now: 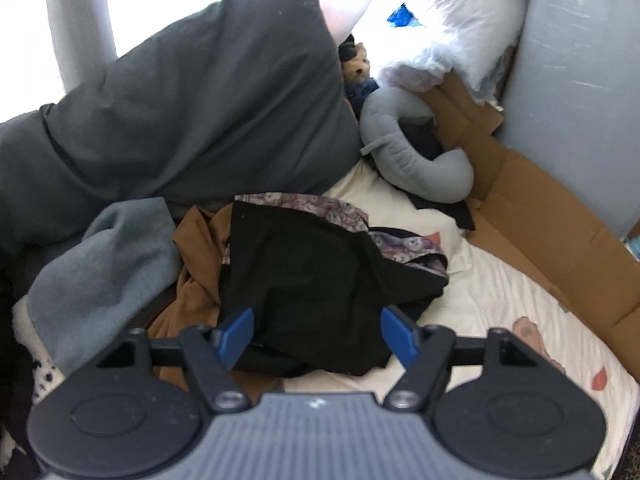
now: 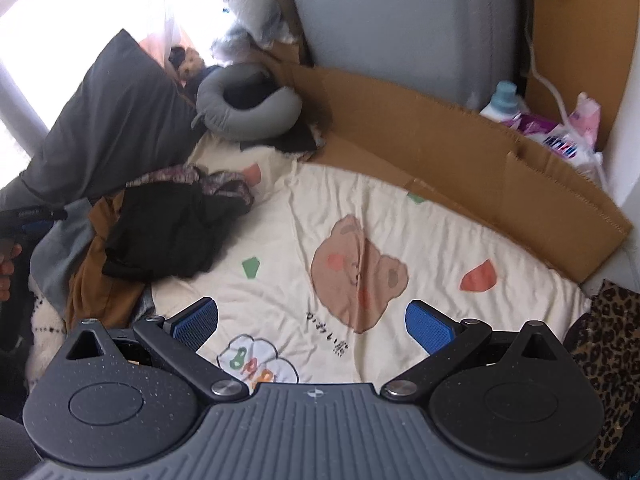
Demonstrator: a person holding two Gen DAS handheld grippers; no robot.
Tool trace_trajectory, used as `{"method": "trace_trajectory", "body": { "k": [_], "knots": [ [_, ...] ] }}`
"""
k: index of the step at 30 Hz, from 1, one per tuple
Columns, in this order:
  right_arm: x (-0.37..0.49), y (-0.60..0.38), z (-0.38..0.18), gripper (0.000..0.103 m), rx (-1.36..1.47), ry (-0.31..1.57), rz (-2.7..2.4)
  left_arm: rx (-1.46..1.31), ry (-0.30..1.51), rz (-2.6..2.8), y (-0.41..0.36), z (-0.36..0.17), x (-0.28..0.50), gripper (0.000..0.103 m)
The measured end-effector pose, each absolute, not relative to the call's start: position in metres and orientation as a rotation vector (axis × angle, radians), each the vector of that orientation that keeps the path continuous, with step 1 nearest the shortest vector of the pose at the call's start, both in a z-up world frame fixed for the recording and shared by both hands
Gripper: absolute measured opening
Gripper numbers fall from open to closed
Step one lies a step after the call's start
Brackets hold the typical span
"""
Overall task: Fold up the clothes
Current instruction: 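Move the left gripper onto the black bear-print garment and close it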
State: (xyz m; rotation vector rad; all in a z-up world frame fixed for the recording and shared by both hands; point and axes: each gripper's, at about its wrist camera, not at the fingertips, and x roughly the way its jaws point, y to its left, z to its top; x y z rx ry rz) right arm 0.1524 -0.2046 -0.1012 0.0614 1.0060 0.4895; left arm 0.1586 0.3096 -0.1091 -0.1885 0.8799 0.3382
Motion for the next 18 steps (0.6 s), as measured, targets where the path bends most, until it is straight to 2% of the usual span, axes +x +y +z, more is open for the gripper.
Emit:
{"method": "trace_trajectory", "body": {
  "k": [8, 18],
  "knots": [
    [0.167, -0.193, -0.139, 0.103, 0.049, 1.012, 0.614, -0.213, 0.887, 0.354, 0.330, -0.147, 0.185, 0.067],
    [0.165, -0.203, -0.189, 0.103, 0.012, 0.941, 0.583, -0.132, 0.906, 0.403, 0.357, -0.220, 0.205, 0.068]
  ]
}}
